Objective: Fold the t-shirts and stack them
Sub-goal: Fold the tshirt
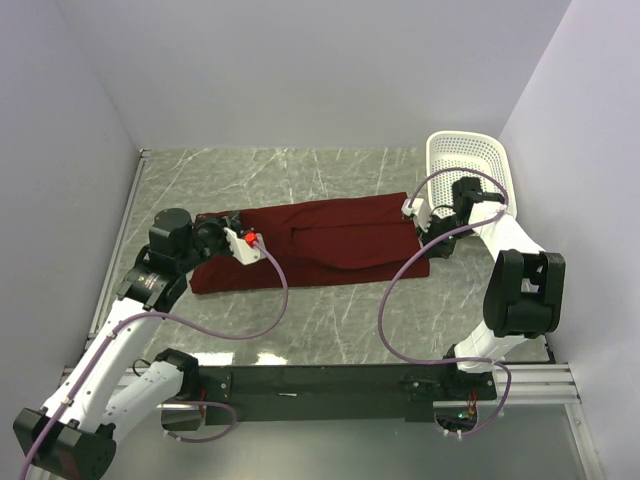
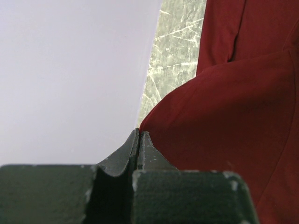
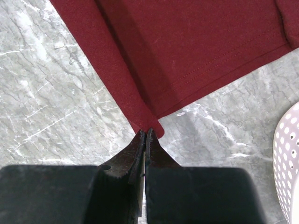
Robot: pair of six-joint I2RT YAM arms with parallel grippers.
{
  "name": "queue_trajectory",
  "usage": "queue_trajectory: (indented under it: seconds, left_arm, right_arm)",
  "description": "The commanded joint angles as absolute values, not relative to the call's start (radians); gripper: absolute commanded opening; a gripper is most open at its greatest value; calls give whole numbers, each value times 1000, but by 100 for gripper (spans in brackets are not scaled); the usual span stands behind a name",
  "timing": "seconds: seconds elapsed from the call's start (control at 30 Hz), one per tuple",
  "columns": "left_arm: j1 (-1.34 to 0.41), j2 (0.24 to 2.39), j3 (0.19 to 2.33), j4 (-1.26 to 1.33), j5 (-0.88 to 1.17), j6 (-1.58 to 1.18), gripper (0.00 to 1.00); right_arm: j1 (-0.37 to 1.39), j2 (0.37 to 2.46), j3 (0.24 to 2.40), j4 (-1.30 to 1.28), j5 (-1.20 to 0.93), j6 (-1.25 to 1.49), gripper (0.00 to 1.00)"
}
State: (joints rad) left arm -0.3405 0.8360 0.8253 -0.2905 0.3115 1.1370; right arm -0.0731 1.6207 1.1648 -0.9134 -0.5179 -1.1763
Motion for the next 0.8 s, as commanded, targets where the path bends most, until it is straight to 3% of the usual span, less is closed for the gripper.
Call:
queue_trajectory:
  seconds: [0.0,0.77]
  left_arm:
    - [-333,847,842,-223,304,1157,0]
    - [-304,930,845,-135,256,1154,0]
  right_arm:
    - [-83,1612,1190,-931,-537,-1183,0]
    - [-87,1654,1249,-916,-532,-1140,0]
